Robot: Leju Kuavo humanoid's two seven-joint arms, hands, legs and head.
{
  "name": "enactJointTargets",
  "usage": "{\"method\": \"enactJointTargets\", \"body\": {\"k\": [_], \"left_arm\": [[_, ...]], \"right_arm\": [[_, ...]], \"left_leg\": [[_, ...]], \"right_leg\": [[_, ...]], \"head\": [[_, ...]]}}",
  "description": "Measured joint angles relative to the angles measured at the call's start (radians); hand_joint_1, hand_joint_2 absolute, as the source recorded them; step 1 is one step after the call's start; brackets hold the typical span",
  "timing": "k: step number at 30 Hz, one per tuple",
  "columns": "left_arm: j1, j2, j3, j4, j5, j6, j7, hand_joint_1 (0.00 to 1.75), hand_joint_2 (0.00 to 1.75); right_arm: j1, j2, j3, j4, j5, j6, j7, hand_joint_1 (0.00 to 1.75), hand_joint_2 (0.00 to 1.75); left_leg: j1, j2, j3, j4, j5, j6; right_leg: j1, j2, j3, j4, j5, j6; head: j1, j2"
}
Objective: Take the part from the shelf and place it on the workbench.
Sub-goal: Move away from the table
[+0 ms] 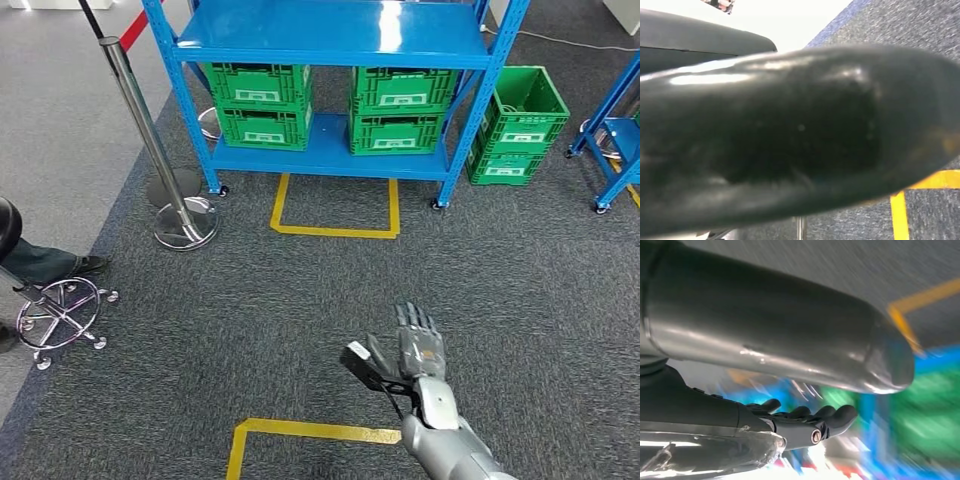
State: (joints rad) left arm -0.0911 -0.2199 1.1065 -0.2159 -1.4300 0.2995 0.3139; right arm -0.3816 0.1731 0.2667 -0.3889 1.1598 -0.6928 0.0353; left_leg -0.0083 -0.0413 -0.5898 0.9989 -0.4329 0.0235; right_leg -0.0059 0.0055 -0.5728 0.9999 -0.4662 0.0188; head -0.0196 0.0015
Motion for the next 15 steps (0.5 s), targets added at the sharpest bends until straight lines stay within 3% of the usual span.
{"method": "enactJointTargets", "body": {"k": [2, 6, 11, 15], "left_arm": [[0.002, 0.0, 0.001, 0.0, 0.007, 0.006, 0.0, 0.0, 0.0], [0.001, 0.0, 0.004, 0.0, 0.018, 0.012, 0.0, 0.0, 0.0], [0.001, -0.002, 0.01, 0.0, 0.032, 0.026, -0.014, 0.0, 0.0], [0.0, -0.006, 0.017, 0.0, 0.054, 0.037, -0.056, 0.0, 0.0]], "right_arm": [[0.024, -0.007, -0.084, 0.026, -0.073, 0.01, -0.041, 0.0, 0.0], [0.063, -0.015, -0.219, 0.059, -0.172, 0.049, -0.101, 0.0, 0.0], [0.111, -0.024, -0.38, 0.087, -0.331, 0.148, -0.16, 0.0, 0.0], [0.162, -0.03, -0.516, 0.106, -0.464, 0.228, -0.185, 0.0, 0.0]], "left_leg": [[0.001, 0.001, 0.001, -0.001, 0.001, 0.007], [0.002, 0.002, 0.005, -0.006, 0.001, 0.006], [0.005, 0.002, 0.006, -0.008, -0.001, -0.014], [0.005, 0.002, 0.006, -0.008, -0.002, -0.019]], "right_leg": [[0.002, 0.002, 0.0, 0.0, 0.001, 0.0], [0.005, 0.005, 0.0, 0.001, -0.002, -0.006], [0.007, 0.004, 0.0, 0.003, -0.005, -0.012], [0.006, 0.004, 0.0, 0.004, -0.006, -0.012]], "head": [[0.0, 0.0], [0.0, 0.0], [0.0, 0.0], [0.0, 0.0]]}}
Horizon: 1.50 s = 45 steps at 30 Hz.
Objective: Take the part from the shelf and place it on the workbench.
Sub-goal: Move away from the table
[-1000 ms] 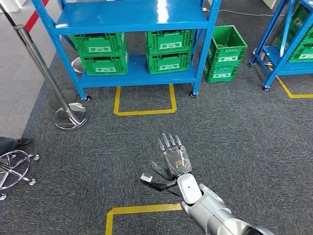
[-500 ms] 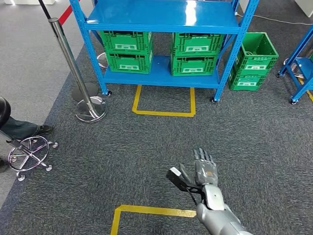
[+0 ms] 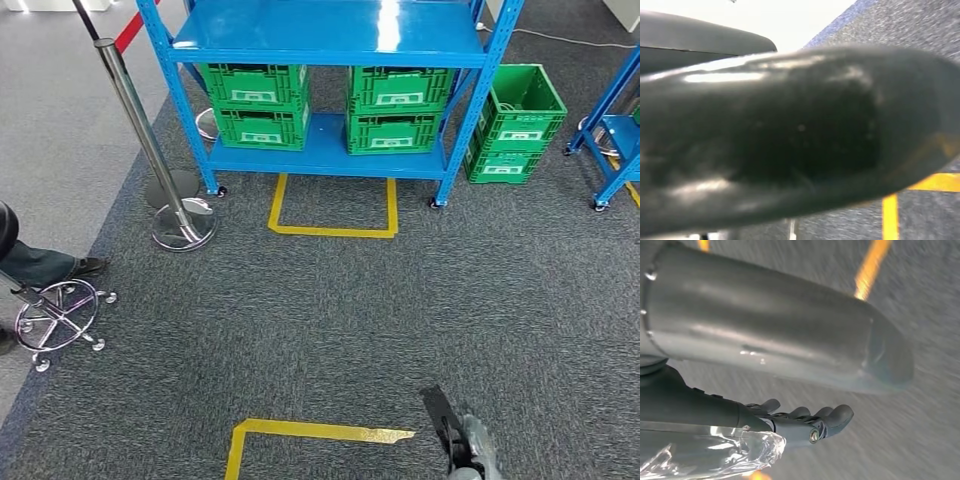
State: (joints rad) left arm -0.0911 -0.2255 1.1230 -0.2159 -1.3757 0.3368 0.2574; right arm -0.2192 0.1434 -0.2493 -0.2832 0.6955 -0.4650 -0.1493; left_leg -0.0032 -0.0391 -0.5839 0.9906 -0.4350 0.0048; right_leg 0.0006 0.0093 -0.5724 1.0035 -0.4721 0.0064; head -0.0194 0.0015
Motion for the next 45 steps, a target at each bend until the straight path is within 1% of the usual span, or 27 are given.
{"method": "enactJointTargets", "body": {"k": [3, 6, 8, 11, 13, 15, 18, 24, 26, 29, 31, 32, 33, 35, 36, 37, 38, 39, 40, 41, 42, 43, 45], "left_arm": [[-0.001, -0.004, 0.012, 0.0, 0.024, 0.008, -0.05, 0.0, 0.0], [-0.001, -0.01, 0.024, 0.0, 0.043, 0.01, -0.083, 0.0, 0.0], [-0.002, -0.014, 0.033, 0.0, 0.053, 0.008, -0.103, 0.0, 0.0], [-0.004, -0.021, 0.045, 0.0, 0.065, 0.008, -0.114, 0.0, 0.0], [-0.004, -0.025, 0.05, 0.0, 0.071, 0.015, -0.113, 0.0, 0.0], [-0.004, -0.029, 0.057, 0.0, 0.076, 0.022, -0.11, 0.0, 0.0], [-0.004, -0.033, 0.066, 0.0, 0.08, 0.031, -0.106, 0.0, 0.0], [-0.004, -0.036, 0.07, 0.0, 0.081, 0.041, -0.105, 0.0, 0.0], [-0.004, -0.036, 0.072, 0.0, 0.081, 0.041, -0.105, 0.0, 0.0], [-0.004, -0.035, 0.073, 0.0, 0.081, 0.044, -0.105, 0.0, 0.0], [-0.005, -0.037, 0.074, 0.0, 0.081, 0.044, -0.104, 0.0, 0.0], [-0.005, -0.038, 0.074, 0.0, 0.081, 0.045, -0.103, 0.0, 0.0], [-0.005, -0.039, 0.074, 0.0, 0.081, 0.045, -0.103, 0.0, 0.0], [-0.006, -0.041, 0.074, 0.0, 0.081, 0.046, -0.102, 0.0, 0.0], [-0.005, -0.042, 0.074, 0.0, 0.081, 0.045, -0.101, 0.0, 0.0], [-0.005, -0.042, 0.074, 0.0, 0.081, 0.045, -0.101, 0.0, 0.0], [-0.005, -0.043, 0.075, 0.0, 0.081, 0.045, -0.101, 0.0, 0.0], [-0.004, -0.043, 0.075, 0.0, 0.082, 0.045, -0.101, 0.0, 0.0], [-0.004, -0.043, 0.075, 0.0, 0.082, 0.046, -0.1, 0.0, 0.0], [-0.005, -0.043, 0.075, 0.0, 0.083, 0.046, -0.1, 0.0, 0.0], [-0.006, -0.042, 0.076, 0.0, 0.084, 0.046, -0.1, 0.0, 0.0], [-0.006, -0.042, 0.076, 0.0, 0.084, 0.047, -0.099, 0.0, 0.0], [-0.006, -0.041, 0.077, 0.0, 0.085, 0.049, -0.098, 0.0, 0.0]], "right_arm": [[0.05, 0.0, -0.102, 0.018, -0.073, 0.045, 0.028, 0.0, 0.0], [0.106, 0.0, -0.167, 0.034, -0.077, 0.055, 0.065, 0.0, 0.0], [0.129, 0.001, -0.188, 0.046, -0.052, 0.06, 0.123, 0.0, 0.0], [0.148, 0.007, -0.195, 0.06, -0.007, 0.077, 0.227, 0.0, 0.0], [0.155, 0.013, -0.195, 0.067, 0.01, 0.092, 0.267, 0.0, 0.0], [0.158, 0.02, -0.194, 0.072, 0.021, 0.104, 0.29, 0.0, 0.0], [0.162, 0.029, -0.194, 0.075, 0.034, 0.115, 0.297, 0.0, 0.0], [0.165, 0.04, -0.194, 0.076, 0.048, 0.118, 0.282, 0.0, 0.0], [0.166, 0.042, -0.193, 0.076, 0.05, 0.118, 0.275, 0.0, 0.0], [0.166, 0.047, -0.191, 0.076, 0.056, 0.118, 0.257, 0.0, 0.0], [0.166, 0.05, -0.189, 0.076, 0.062, 0.117, 0.25, 0.0, 0.0], [0.166, 0.051, -0.189, 0.076, 0.064, 0.116, 0.248, 0.0, 0.0], [0.166, 0.052, -0.189, 0.076, 0.066, 0.116, 0.247, 0.0, 0.0], [0.166, 0.052, -0.189, 0.076, 0.068, 0.116, 0.245, 0.0, 0.0], [0.167, 0.052, -0.189, 0.076, 0.068, 0.116, 0.245, 0.0, 0.0], [0.168, 0.052, -0.189, 0.076, 0.068, 0.116, 0.245, 0.0, 0.0], [0.169, 0.052, -0.189, 0.076, 0.069, 0.116, 0.245, 0.0, 0.0], [0.169, 0.052, -0.189, 0.076, 0.069, 0.116, 0.245, 0.0, 0.0], [0.168, 0.052, -0.189, 0.076, 0.07, 0.116, 0.245, 0.0, 0.0], [0.167, 0.053, -0.189, 0.076, 0.07, 0.116, 0.244, 0.0, 0.0], [0.167, 0.053, -0.188, 0.076, 0.071, 0.116, 0.244, 0.0, 0.0], [0.167, 0.054, -0.188, 0.077, 0.071, 0.116, 0.244, 0.0, 0.0], [0.168, 0.054, -0.188, 0.077, 0.073, 0.115, 0.245, 0.0, 0.0]], "left_leg": [[-0.001, 0.0, 0.0, 0.0, -0.001, -0.001], [-0.003, 0.0, 0.0, 0.0, -0.002, 0.001], [-0.004, 0.0, 0.0, 0.0, -0.003, 0.001], [-0.004, 0.0, 0.0, 0.0, -0.003, 0.001], [-0.004, 0.0, 0.0, 0.0, -0.003, 0.001], [-0.004, 0.0, 0.0, 0.0, -0.003, 0.001], [-0.004, 0.0, 0.001, 0.0, -0.002, 0.001], [-0.004, 0.0, 0.001, 0.0, -0.002, 0.001], [-0.006, 0.0, 0.0, 0.005, -0.005, 0.007], [-0.009, 0.001, 0.0, 0.008, -0.009, 0.02], [-0.004, 0.002, 0.01, -0.01, -0.002, 0.028], [-0.001, 0.003, 0.017, -0.02, 0.002, 0.03], [0.003, 0.004, 0.022, -0.028, 0.006, 0.032], [0.004, 0.006, 0.024, -0.03, 0.006, 0.032], [0.004, 0.006, 0.024, -0.029, 0.006, 0.031], [0.005, 0.007, 0.024, -0.029, 0.004, 0.029], [0.007, 0.006, 0.025, -0.027, 0.003, 0.026], [0.01, 0.006, 0.026, -0.024, 0.0, 0.02], [0.013, 0.005, 0.027, -0.018, -0.005, 0.013], [0.013, 0.004, 0.026, -0.01, -0.011, 0.004], [0.013, 0.003, 0.024, -0.003, -0.016, -0.004], [0.012, 0.001, 0.023, 0.003, -0.019, -0.011], [0.014, -0.001, 0.023, 0.007, -0.021, -0.02]], "right_leg": [[-0.001, -0.001, 0.001, 0.0, -0.001, 0.0], [-0.003, -0.001, 0.001, 0.0, -0.001, 0.001], [-0.004, 0.0, 0.001, 0.0, -0.001, 0.001], [-0.004, 0.0, 0.001, 0.0, -0.001, 0.001], [-0.004, 0.0, 0.001, 0.0, -0.001, 0.001], [-0.004, 0.0, 0.001, 0.0, -0.001, 0.002], [-0.004, 0.0, 0.001, 0.0, -0.001, 0.002], [-0.004, 0.0, 0.001, 0.0, -0.001, 0.002], [-0.007, 0.0, 0.002, -0.002, -0.001, 0.005], [-0.009, 0.0, 0.006, -0.005, -0.001, 0.013], [-0.009, -0.001, 0.007, -0.002, -0.006, 0.019], [-0.008, -0.001, -0.001, 0.016, -0.021, 0.022], [-0.009, -0.002, -0.018, 0.057, -0.046, 0.026], [-0.014, -0.002, -0.079, 0.186, -0.113, 0.035], [-0.017, -0.003, -0.107, 0.243, -0.134, 0.039], [-0.02, -0.003, -0.121, 0.27, -0.137, 0.044], [-0.024, -0.004, -0.115, 0.256, -0.12, 0.049], [-0.028, -0.004, -0.088, 0.203, -0.087, 0.054], [-0.033, -0.003, -0.05, 0.13, -0.056, 0.06], [-0.035, 0.001, -0.016, 0.067, -0.035, 0.061], [-0.036, 0.005, 0.008, 0.026, -0.025, 0.056], [-0.035, 0.008, 0.019, 0.011, -0.026, 0.048], [-0.031, 0.009, 0.022, 0.016, -0.028, 0.028]], "head": [[0.0, 0.0], [0.0, 0.0], [0.0, 0.0], [0.0, 0.0], [0.0, 0.0], [0.0, 0.0], [0.0, 0.0], [0.0, 0.0], [0.0, 0.0], [-0.001, 0.0], [0.0, 0.0], [0.001, 0.0], [0.003, 0.0], [0.006, 0.0], [0.006, 0.0], [0.006, 0.0], [0.006, 0.0], [0.006, 0.0], [0.007, 0.0], [0.009, 0.0], [0.011, 0.0], [0.012, 0.0], [0.011, 0.0]]}}
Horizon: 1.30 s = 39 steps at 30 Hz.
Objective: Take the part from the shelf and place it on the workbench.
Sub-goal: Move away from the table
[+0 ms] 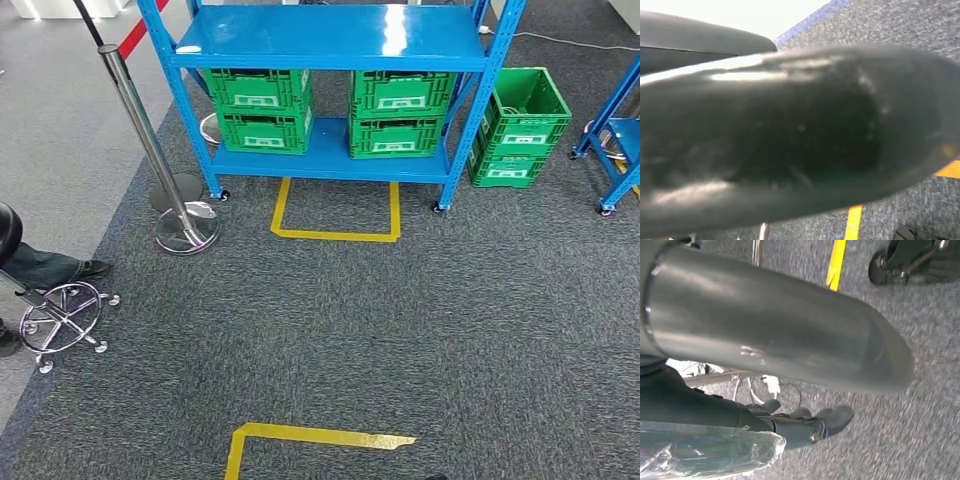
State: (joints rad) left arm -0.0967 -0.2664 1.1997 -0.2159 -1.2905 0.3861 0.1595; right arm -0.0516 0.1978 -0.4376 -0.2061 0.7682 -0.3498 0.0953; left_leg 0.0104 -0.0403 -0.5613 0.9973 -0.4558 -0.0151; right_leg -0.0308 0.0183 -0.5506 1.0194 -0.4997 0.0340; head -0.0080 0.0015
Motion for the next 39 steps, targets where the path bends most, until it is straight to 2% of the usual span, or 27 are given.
{"method": "enactJointTargets", "body": {"k": [2, 3, 6, 7, 8, 9, 11, 12, 14, 17, 19, 21, 22, 23, 24, 26, 27, 28, 31, 33, 35, 37, 38, 39], "left_arm": [[0.0, 0.0, 0.002, 0.0, 0.001, 0.002, 0.002, 0.0, 0.0], [-0.001, 0.0, 0.003, 0.0, 0.002, 0.002, 0.003, 0.0, 0.0], [-0.002, 0.0, 0.007, 0.0, 0.002, 0.003, 0.005, 0.0, 0.0], [-0.001, 0.0, 0.007, 0.0, 0.002, 0.003, 0.005, 0.0, 0.0], [0.001, 0.0, 0.008, 0.0, 0.002, 0.003, 0.006, 0.0, 0.0], [0.001, 0.0, 0.008, 0.0, 0.002, 0.003, 0.006, 0.0, 0.0], [0.001, 0.001, 0.009, 0.0, 0.002, 0.003, 0.006, 0.0, 0.0], [0.0, 0.001, 0.009, 0.0, 0.002, 0.003, 0.006, 0.0, 0.0], [-0.002, 0.001, 0.009, 0.0, 0.002, 0.004, 0.006, 0.0, 0.0], [0.0, 0.0, 0.009, 0.0, 0.003, 0.005, 0.007, 0.0, 0.0], [0.0, -0.002, 0.009, 0.0, 0.002, 0.005, 0.007, 0.0, 0.0], [-0.002, -0.003, 0.009, 0.0, 0.002, 0.005, 0.007, 0.0, 0.0], [-0.002, -0.003, 0.009, 0.0, 0.002, 0.005, 0.007, 0.0, 0.0], [-0.001, -0.003, 0.009, 0.0, 0.002, 0.005, 0.008, 0.0, 0.0], [0.0, -0.003, 0.009, 0.0, 0.002, 0.005, 0.008, 0.0, 0.0], [0.0, -0.004, 0.009, 0.0, 0.002, 0.005, 0.008, 0.0, 0.0], [0.0, -0.004, 0.009, 0.0, 0.002, 0.005, 0.008, 0.0, 0.0], [-0.001, -0.005, 0.009, 0.0, 0.002, 0.006, 0.008, 0.0, 0.0], [-0.002, -0.005, 0.009, 0.0, 0.002, 0.006, 0.008, 0.0, 0.0], [-0.002, -0.004, 0.009, 0.0, 0.002, 0.008, 0.009, 0.0, 0.0], [-0.003, -0.003, 0.009, 0.0, 0.002, 0.008, 0.009, 0.0, 0.0], [-0.001, -0.002, 0.009, 0.0, 0.002, 0.008, 0.009, 0.0, 0.0], [0.0, -0.002, 0.009, 0.0, 0.002, 0.008, 0.009, 0.0, 0.0], [0.002, -0.002, 0.009, 0.0, 0.002, 0.008, 0.009, 0.0, 0.0]], "right_arm": [[0.0, 0.0, 0.0, 0.0, 0.002, 0.0, 0.0, 0.0, 0.0], [0.0, 0.0, 0.0, 0.0, 0.002, 0.0, 0.0, 0.0, 0.0], [0.002, 0.0, 0.0, 0.0, 0.004, -0.001, 0.0, 0.0, 0.0], [0.002, 0.0, 0.0, 0.0, 0.004, -0.001, 0.0, 0.0, 0.0], [0.002, 0.0, 0.0, 0.0, 0.004, -0.001, 0.0, 0.0, 0.0], [0.002, 0.0, 0.0, 0.0, 0.005, -0.001, 0.0, 0.0, 0.0], [0.001, 0.001, 0.0, 0.0, 0.005, -0.001, 0.0, 0.0, 0.0], [0.001, 0.001, 0.0, 0.001, 0.005, -0.002, -0.001, 0.0, 0.0], [0.0, 0.003, 0.0, 0.001, 0.005, -0.002, -0.001, 0.0, 0.0], [0.0, 0.003, 0.0, 0.002, 0.006, -0.002, -0.001, 0.0, 0.0], [-0.001, 0.004, 0.0, 0.002, 0.006, -0.002, -0.001, 0.0, 0.0], [0.0, 0.003, 0.0, 0.002, 0.006, -0.001, -0.001, 0.0, 0.0], [0.001, 0.003, 0.0, 0.002, 0.006, 0.0, -0.001, 0.0, 0.0], [0.002, 0.003, 0.0, 0.002, 0.006, 0.001, -0.001, 0.0, 0.0], [0.003, 0.003, 0.0, 0.002, 0.006, 0.001, -0.001, 0.0, 0.0], [0.002, 0.003, 0.0, 0.003, 0.006, 0.002, -0.001, 0.0, 0.0], [0.001, 0.003, 0.0, 0.003, 0.007, 0.002, -0.001, 0.0, 0.0], [0.0, 0.003, 0.0, 0.003, 0.007, 0.002, -0.002, 0.0, 0.0], [0.001, 0.003, 0.0, 0.003, 0.008, 0.003, -0.003, 0.0, 0.0], [0.001, 0.002, 0.0, 0.003, 0.01, 0.003, -0.003, 0.0, 0.0], [0.001, 0.002, 0.0, 0.003, 0.011, 0.003, -0.003, 0.0, 0.0], [0.001, 0.002, 0.0, 0.003, 0.011, 0.003, -0.003, 0.0, 0.0], [0.002, 0.002, 0.0, 0.003, 0.011, 0.003, -0.003, 0.0, 0.0], [0.003, 0.001, 0.0, 0.003, 0.011, 0.003, -0.003, 0.0, 0.0]], "left_leg": [[0.004, 0.007, -0.007, 0.022, -0.017, -0.007], [0.005, 0.015, -0.024, 0.059, -0.04, -0.011], [0.005, 0.031, -0.12, 0.254, -0.127, -0.014], [0.004, 0.032, -0.143, 0.295, -0.135, -0.012], [0.003, 0.032, -0.149, 0.3, -0.123, -0.008], [0.002, 0.032, -0.135, 0.266, -0.093, -0.002], [-0.006, 0.034, -0.073, 0.136, -0.022, 0.018], [-0.011, 0.036, -0.045, 0.077, -0.003, 0.026], [-0.017, 0.039, -0.022, 0.025, -0.001, 0.035], [-0.015, 0.036, -0.012, 0.005, 0.001, 0.039], [-0.01, 0.036, -0.002, -0.009, 0.004, 0.044], [-0.012, 0.036, 0.001, -0.009, 0.0, 0.05], [-0.013, 0.036, 0.003, -0.009, -0.003, 0.051], [-0.014, 0.035, 0.006, -0.009, -0.006, 0.051], [-0.015, 0.034, 0.011, -0.009, -0.009, 0.05], [-0.016, 0.032, 0.024, -0.009, -0.017, 0.046], [-0.018, 0.031, 0.029, -0.007, -0.023, 0.042], [-0.02, 0.03, 0.032, -0.007, -0.027, 0.037], [-0.022, 0.029, 0.034, -0.005, -0.035, 0.023], [-0.02, 0.031, 0.028, 0.019, -0.053, 0.012], [-0.016, 0.033, -0.023, 0.121, -0.101, 0.0], [-0.011, 0.033, -0.105, 0.26, -0.146, -0.007], [-0.009, 0.033, -0.131, 0.294, -0.143, -0.008], [-0.008, 0.033, -0.14, 0.291, -0.118, -0.007]], "right_leg": [[0.001, -0.004, 0.001, 0.001, 0.0, -0.013], [0.001, -0.007, 0.002, 0.001, 0.0, -0.019], [0.006, -0.017, 0.004, 0.001, -0.004, -0.029], [0.009, -0.019, 0.005, 0.001, -0.006, -0.031], [0.011, -0.02, 0.007, 0.001, -0.007, -0.032], [0.014, -0.02, 0.01, 0.001, -0.009, -0.033], [0.017, -0.021, 0.017, 0.001, -0.014, -0.031], [0.019, -0.02, 0.018, 0.001, -0.017, -0.028], [0.02, -0.022, 0.018, 0.0, -0.02, -0.02], [0.017, -0.023, 0.015, 0.002, -0.03, -0.004], [0.016, -0.021, -0.02, 0.072, -0.069, 0.004], [0.017, -0.02, -0.09, 0.201, -0.121, 0.009], [0.017, -0.02, -0.12, 0.249, -0.132, 0.011], [0.017, -0.02, -0.135, 0.264, -0.123, 0.012], [0.017, -0.02, -0.13, 0.241, -0.095, 0.012], [0.017, -0.02, -0.072, 0.114, -0.019, 0.007], [0.018, -0.019, -0.041, 0.051, 0.004, 0.002], [0.019, -0.018, -0.018, 0.009, 0.014, -0.003], [0.021, -0.017, -0.001, -0.011, 0.006, -0.019], [0.018, -0.018, 0.007, -0.015, 0.004, -0.03], [0.015, -0.02, 0.017, -0.018, -0.002, -0.039], [0.015, -0.021, 0.027, -0.018, -0.012, -0.042], [0.015, -0.021, 0.034, -0.018, -0.018, -0.041], [0.015, -0.02, 0.043, -0.018, -0.024, -0.04]], "head": [[-0.002, 0.0], [-0.004, 0.0], [-0.007, 0.0], [-0.007, 0.0], [-0.007, 0.0], [-0.007, 0.0], [-0.006, 0.0], [-0.006, 0.0], [-0.006, 0.0], [-0.005, 0.0], [0.0, 0.0], [0.006, 0.0], [0.006, 0.0], [0.006, 0.0], [0.006, 0.0], [0.006, 0.0], [0.007, 0.0], [0.007, 0.0], [0.005, 0.0], [0.0, 0.0], [-0.006, 0.0], [-0.007, 0.0], [-0.008, 0.0], [-0.008, 0.0]]}}
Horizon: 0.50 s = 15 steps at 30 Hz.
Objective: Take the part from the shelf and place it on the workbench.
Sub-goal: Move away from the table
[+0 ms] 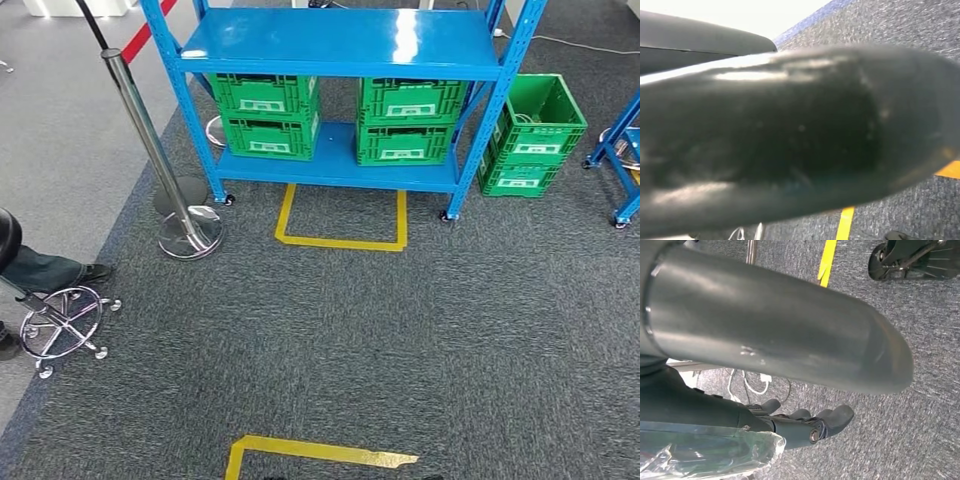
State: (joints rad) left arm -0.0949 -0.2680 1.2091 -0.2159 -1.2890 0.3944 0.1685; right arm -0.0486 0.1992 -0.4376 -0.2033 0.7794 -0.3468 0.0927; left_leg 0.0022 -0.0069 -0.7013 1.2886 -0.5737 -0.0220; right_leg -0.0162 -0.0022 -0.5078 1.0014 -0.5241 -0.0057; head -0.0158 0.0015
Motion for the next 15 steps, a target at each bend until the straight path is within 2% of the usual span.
{"method": "enactJointTargets", "body": {"k": [1, 2, 3, 4, 5, 7, 9, 10, 11, 13, 14, 15], "left_arm": [[0.001, 0.0, 0.0, 0.0, 0.0, 0.0, 0.0, 0.0, 0.0], [0.001, 0.001, 0.0, 0.0, 0.0, 0.0, 0.0, 0.0, 0.0], [0.001, 0.001, 0.0, 0.0, 0.0, 0.0, 0.0, 0.0, 0.0], [0.0, 0.001, 0.0, 0.0, 0.0, 0.0, 0.0, 0.0, 0.0], [-0.001, 0.001, 0.0, 0.0, 0.0, 0.0, 0.0, 0.0, 0.0], [-0.001, 0.001, 0.0, 0.0, 0.0, 0.001, 0.001, 0.0, 0.0], [0.002, 0.001, 0.0, 0.0, 0.001, 0.001, 0.001, 0.0, 0.0], [0.002, 0.001, 0.0, 0.0, 0.001, 0.001, 0.002, 0.0, 0.0], [0.002, 0.0, 0.0, 0.0, 0.001, 0.001, 0.002, 0.0, 0.0], [0.001, -0.001, 0.0, 0.0, 0.001, 0.001, 0.002, 0.0, 0.0], [0.002, -0.001, 0.0, 0.0, 0.001, 0.001, 0.002, 0.0, 0.0], [0.004, -0.001, 0.0, 0.0, 0.001, 0.002, 0.003, 0.0, 0.0]], "right_arm": [[0.0, 0.0, 0.0, 0.0, 0.0, 0.0, 0.0, 0.0, 0.0], [0.0, 0.0, 0.0, 0.0, 0.001, 0.0, 0.0, 0.0, 0.0], [0.0, 0.0, 0.0, 0.0, 0.001, 0.0, 0.0, 0.0, 0.0], [-0.001, 0.0, 0.0, 0.001, 0.002, 0.0, 0.0, 0.0, 0.0], [-0.002, 0.0, 0.0, 0.001, 0.003, 0.0, 0.0, 0.0, 0.0], [-0.003, 0.0, 0.0, 0.001, 0.003, 0.001, 0.001, 0.0, 0.0], [-0.004, 0.0, 0.0, 0.002, 0.004, 0.001, 0.002, 0.0, 0.0], [-0.006, 0.0, 0.0, 0.002, 0.005, 0.002, 0.002, 0.0, 0.0], [-0.008, 0.0, 0.0, 0.002, 0.005, 0.002, 0.002, 0.0, 0.0], [-0.007, 0.0, 0.0, 0.002, 0.005, 0.002, 0.002, 0.0, 0.0], [-0.004, 0.0, 0.0, 0.002, 0.005, 0.002, 0.002, 0.0, 0.0], [-0.001, 0.0, 0.0, 0.002, 0.005, 0.002, 0.002, 0.0, 0.0]], "left_leg": [[0.001, 0.0, 0.012, -0.044, 0.043, 0.003], [0.001, 0.001, 0.037, -0.112, 0.093, 0.007], [-0.001, 0.003, 0.064, -0.176, 0.124, 0.012], [-0.004, 0.004, 0.087, -0.228, 0.138, 0.018], [-0.006, 0.005, 0.1, -0.257, 0.136, 0.024], [-0.008, 0.004, 0.113, -0.275, 0.12, 0.037], [-0.005, 0.002, 0.128, -0.284, 0.116, 0.05], [-0.003, 0.002, 0.137, -0.287, 0.112, 0.055], [-0.003, 0.002, 0.144, -0.288, 0.106, 0.058], [-0.005, 0.001, 0.159, -0.288, 0.09, 0.063], [-0.007, 0.0, 0.17, -0.288, 0.08, 0.064], [-0.009, -0.001, 0.184, -0.288, 0.069, 0.064]], "right_leg": [[0.0, 0.001, 0.011, 0.0, -0.008, 0.002], [0.0, 0.001, 0.019, -0.001, -0.016, 0.005], [0.001, 0.001, 0.027, -0.002, -0.026, 0.01], [0.002, 0.001, 0.031, -0.003, -0.035, 0.015], [0.004, 0.0, 0.034, -0.007, -0.041, 0.022], [0.004, -0.002, 0.052, -0.012, -0.04, 0.036], [0.004, -0.002, 0.05, 0.013, -0.041, 0.046], [0.004, -0.002, 0.026, 0.055, -0.046, 0.049], [0.004, -0.001, -0.015, 0.117, -0.059, 0.05], [0.004, 0.0, -0.11, 0.244, -0.103, 0.052], [0.005, 0.0, -0.145, 0.275, -0.123, 0.053], [0.006, 0.0, -0.165, 0.274, -0.127, 0.052]], "head": [[0.0, 0.0], [0.0, 0.0], [0.0, 0.0], [0.0, 0.0], [0.001, 0.0], [0.002, 0.0], [0.005, 0.0], [0.008, 0.0], [0.012, 0.0], [0.017, 0.0], [0.018, 0.0], [0.019, 0.0]]}}
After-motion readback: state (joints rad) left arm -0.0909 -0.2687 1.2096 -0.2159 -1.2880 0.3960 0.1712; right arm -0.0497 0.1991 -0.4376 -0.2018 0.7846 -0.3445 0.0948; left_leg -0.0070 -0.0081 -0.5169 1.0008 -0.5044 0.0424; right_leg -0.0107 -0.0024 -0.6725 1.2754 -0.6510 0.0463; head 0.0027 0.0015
